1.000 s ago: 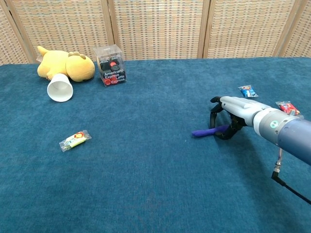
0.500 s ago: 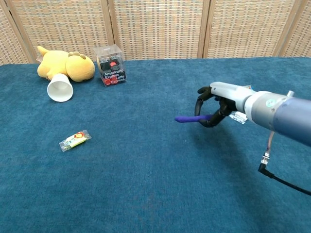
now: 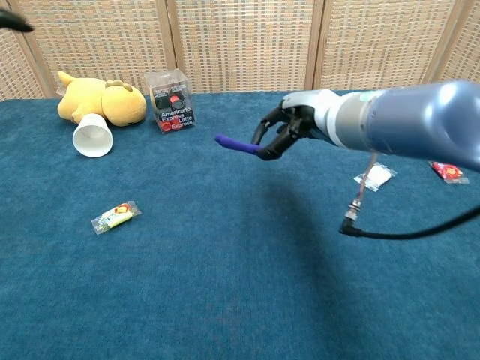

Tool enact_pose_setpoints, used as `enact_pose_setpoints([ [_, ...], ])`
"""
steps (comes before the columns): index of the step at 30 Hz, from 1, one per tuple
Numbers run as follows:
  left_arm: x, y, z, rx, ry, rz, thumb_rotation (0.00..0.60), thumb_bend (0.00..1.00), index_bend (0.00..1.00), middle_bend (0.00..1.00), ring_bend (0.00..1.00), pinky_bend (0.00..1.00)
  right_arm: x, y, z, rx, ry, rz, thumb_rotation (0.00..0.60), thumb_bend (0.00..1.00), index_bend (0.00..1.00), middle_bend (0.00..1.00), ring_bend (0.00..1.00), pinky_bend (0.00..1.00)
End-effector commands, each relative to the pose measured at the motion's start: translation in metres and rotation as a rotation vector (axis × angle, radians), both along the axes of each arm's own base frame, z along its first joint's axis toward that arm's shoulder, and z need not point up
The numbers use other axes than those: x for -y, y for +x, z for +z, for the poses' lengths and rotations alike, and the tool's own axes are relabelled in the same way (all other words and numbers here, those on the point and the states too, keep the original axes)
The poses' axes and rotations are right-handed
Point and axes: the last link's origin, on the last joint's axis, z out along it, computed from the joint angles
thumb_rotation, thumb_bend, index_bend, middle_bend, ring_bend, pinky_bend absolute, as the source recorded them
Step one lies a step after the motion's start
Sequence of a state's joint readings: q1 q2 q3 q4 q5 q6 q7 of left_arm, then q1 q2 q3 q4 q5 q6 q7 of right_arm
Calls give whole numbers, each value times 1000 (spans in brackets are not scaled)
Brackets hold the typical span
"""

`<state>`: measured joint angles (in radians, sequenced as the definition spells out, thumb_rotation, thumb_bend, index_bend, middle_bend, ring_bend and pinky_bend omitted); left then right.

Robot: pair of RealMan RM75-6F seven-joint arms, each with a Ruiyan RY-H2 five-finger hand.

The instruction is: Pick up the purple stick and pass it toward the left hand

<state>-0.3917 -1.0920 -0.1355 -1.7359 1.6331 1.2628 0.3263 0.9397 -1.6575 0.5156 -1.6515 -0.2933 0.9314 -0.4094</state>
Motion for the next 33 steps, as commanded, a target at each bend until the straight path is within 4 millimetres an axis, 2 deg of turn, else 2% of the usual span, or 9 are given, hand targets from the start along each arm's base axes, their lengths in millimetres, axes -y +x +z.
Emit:
enact_pose_setpoints([
  [1, -25, 28, -11, 26, -49, -104, 600, 0, 65, 0, 0, 0, 1, 22, 1, 52, 14, -20, 600, 590, 660, 86, 0, 0],
  [7, -43, 51, -28, 100, -101, -150, 600, 0, 168, 0, 0, 0, -1, 33, -2, 66, 27, -32, 600, 594, 661, 87, 0, 0],
  [12, -55, 70, -47, 124, -147, -176, 600, 0, 304, 0, 0, 0, -3, 39, -6, 68, 36, -32, 600, 596, 661, 87, 0, 0],
  [14, -60, 77, -58, 119, -165, -185, 600, 28, 361, 0, 0, 0, -5, 40, -8, 66, 40, -34, 600, 599, 661, 87, 0, 0],
  [16, -64, 83, -69, 105, -177, -191, 600, 120, 421, 0, 0, 0, -6, 41, -10, 67, 46, -41, 600, 602, 661, 87, 0, 0],
  [18, -66, 88, -81, 94, -184, -199, 600, 159, 437, 0, 0, 0, -7, 42, -12, 67, 49, -47, 600, 604, 661, 88, 0, 0],
  [19, -67, 92, -95, 98, -199, -197, 600, 159, 438, 0, 0, 0, -7, 43, -13, 66, 52, -48, 600, 604, 661, 88, 0, 0],
  [22, -68, 98, -110, 129, -192, -208, 600, 158, 434, 0, 0, 0, -7, 43, -15, 63, 54, -49, 600, 604, 661, 88, 0, 0],
  [33, -64, 105, -134, 103, -172, -244, 600, 162, 461, 0, 0, 0, -6, 40, -17, 67, 59, -58, 600, 607, 662, 90, 0, 0],
])
